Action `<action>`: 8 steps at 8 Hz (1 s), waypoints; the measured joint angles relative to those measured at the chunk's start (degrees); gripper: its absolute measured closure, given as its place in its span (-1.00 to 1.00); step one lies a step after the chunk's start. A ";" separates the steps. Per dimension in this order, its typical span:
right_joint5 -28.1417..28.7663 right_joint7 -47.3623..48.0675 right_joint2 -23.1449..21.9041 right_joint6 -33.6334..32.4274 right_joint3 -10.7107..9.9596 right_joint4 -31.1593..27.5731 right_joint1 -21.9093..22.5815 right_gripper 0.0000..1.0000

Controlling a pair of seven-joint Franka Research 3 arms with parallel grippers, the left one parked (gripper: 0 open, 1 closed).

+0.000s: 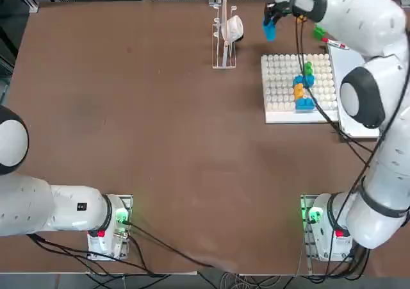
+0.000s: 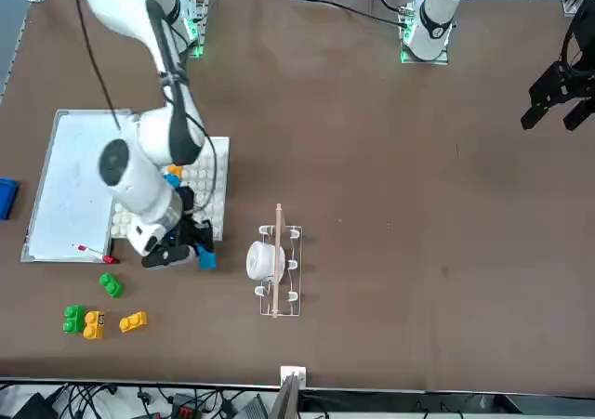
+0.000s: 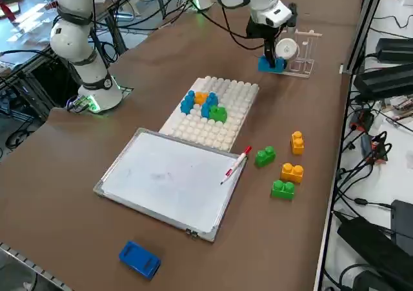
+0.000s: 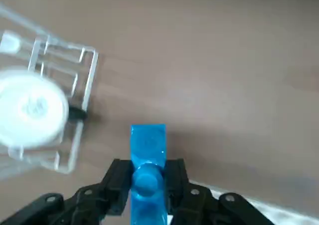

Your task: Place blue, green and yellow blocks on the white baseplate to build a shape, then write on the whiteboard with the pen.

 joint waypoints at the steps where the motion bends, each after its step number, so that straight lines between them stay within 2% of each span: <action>1: -0.03 -10.46 -1.58 -3.81 -0.01 -0.13 -2.08 0.22; 3: -0.02 -30.77 -4.40 -8.89 0.00 -1.24 -5.66 0.22; 5: -2.05 -45.82 -6.91 -12.71 0.01 -2.75 -8.21 0.22; 8: -15.76 -58.37 -9.31 -14.86 0.05 -4.56 -9.49 0.22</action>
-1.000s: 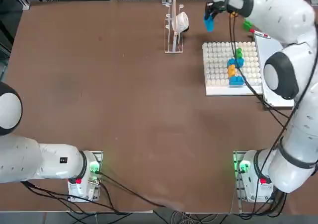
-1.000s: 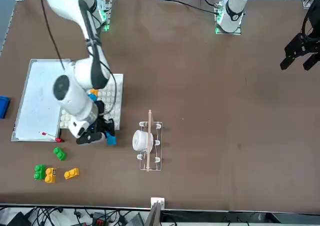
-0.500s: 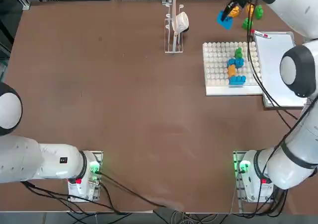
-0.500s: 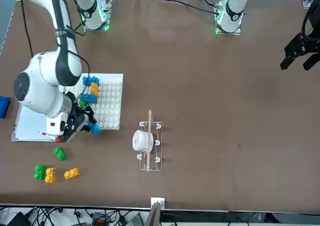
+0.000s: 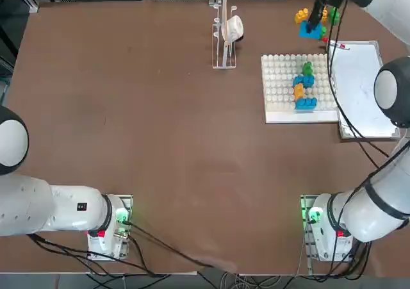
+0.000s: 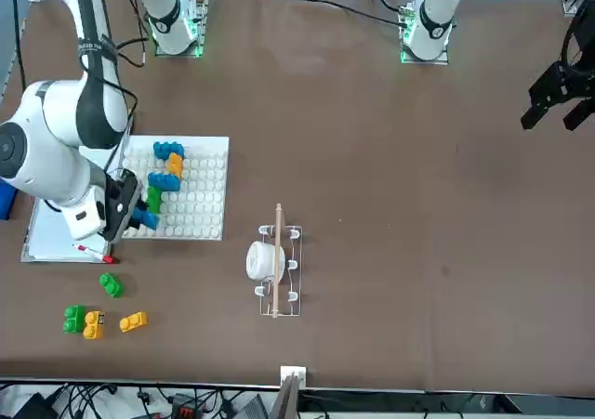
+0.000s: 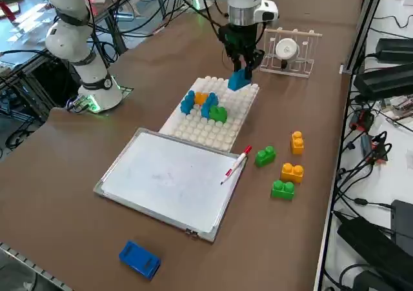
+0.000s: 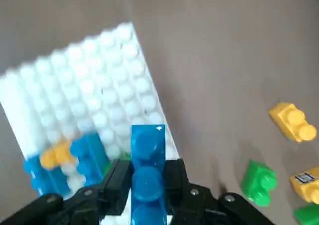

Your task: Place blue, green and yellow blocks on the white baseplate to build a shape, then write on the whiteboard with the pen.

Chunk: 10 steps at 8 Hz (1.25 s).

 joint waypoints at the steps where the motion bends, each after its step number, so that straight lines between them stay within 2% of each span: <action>1: -1.82 -5.12 -0.31 1.63 0.01 -1.08 -0.15 0.22; 3: -1.93 -14.23 -0.34 9.87 0.43 -4.01 -0.52 0.22; 4: 0.57 -17.67 -0.33 12.61 1.40 -5.23 -0.83 0.22; 6: 11.35 -27.32 -0.29 13.66 3.25 -7.02 -2.40 0.22; 7: 14.34 -31.21 -0.29 13.67 3.58 -8.26 -3.55 0.22; 10: 16.01 -35.97 -0.31 13.62 4.43 -12.08 -7.06 0.22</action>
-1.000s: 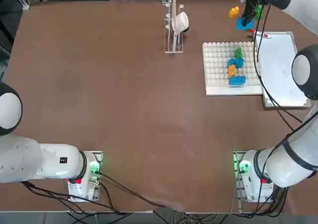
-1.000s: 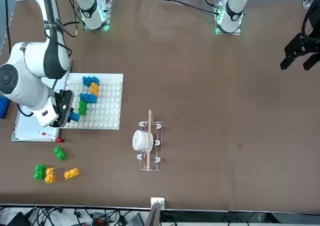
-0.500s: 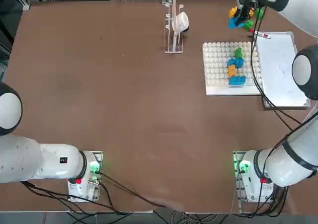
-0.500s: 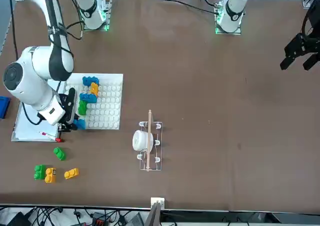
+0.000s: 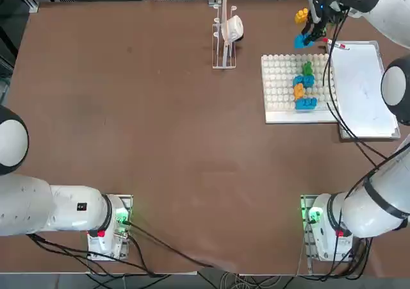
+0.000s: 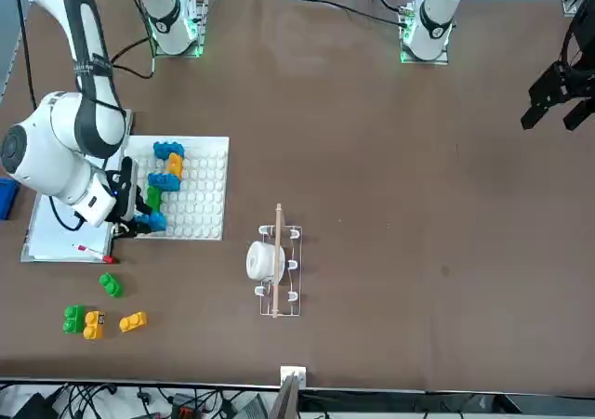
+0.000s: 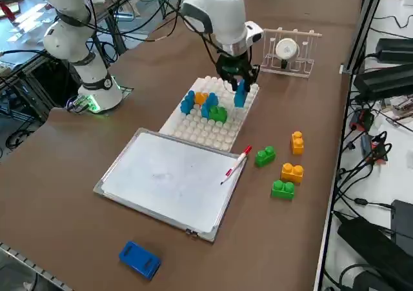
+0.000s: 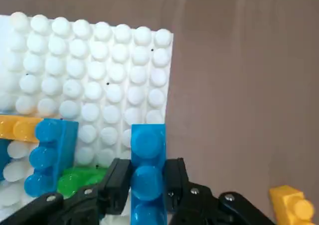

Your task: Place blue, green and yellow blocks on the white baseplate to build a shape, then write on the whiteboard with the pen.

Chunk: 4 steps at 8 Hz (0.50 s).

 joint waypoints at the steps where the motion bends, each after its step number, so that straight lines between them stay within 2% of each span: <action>1: 0.77 -0.35 0.01 0.01 0.20 -1.37 -0.60 0.22; 4: 4.48 -1.72 0.01 0.05 0.43 -3.58 -0.86 0.22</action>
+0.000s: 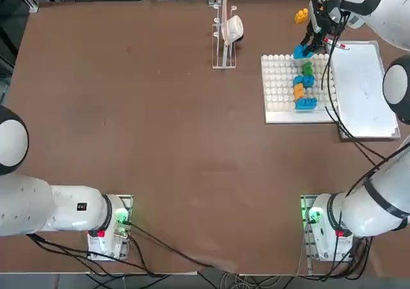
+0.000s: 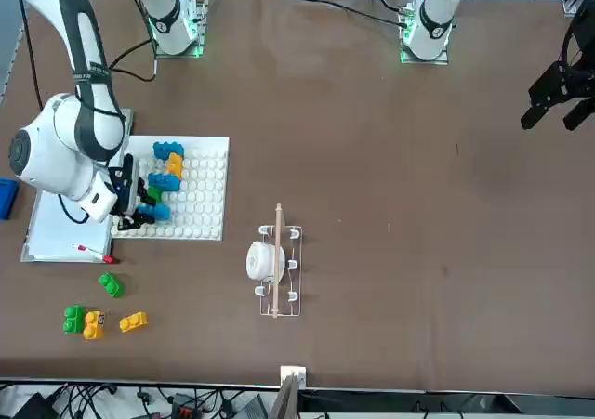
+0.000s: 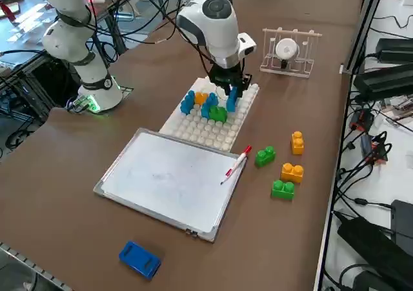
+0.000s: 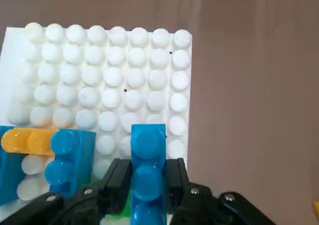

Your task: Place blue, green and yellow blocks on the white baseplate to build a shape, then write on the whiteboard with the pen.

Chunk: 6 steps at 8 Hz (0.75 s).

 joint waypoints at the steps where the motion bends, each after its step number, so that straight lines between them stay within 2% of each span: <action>1: 0.36 -0.06 0.06 0.01 0.04 -0.95 -0.20 0.22; 6: 2.19 -2.62 0.90 0.80 0.53 -1.59 -1.67 0.22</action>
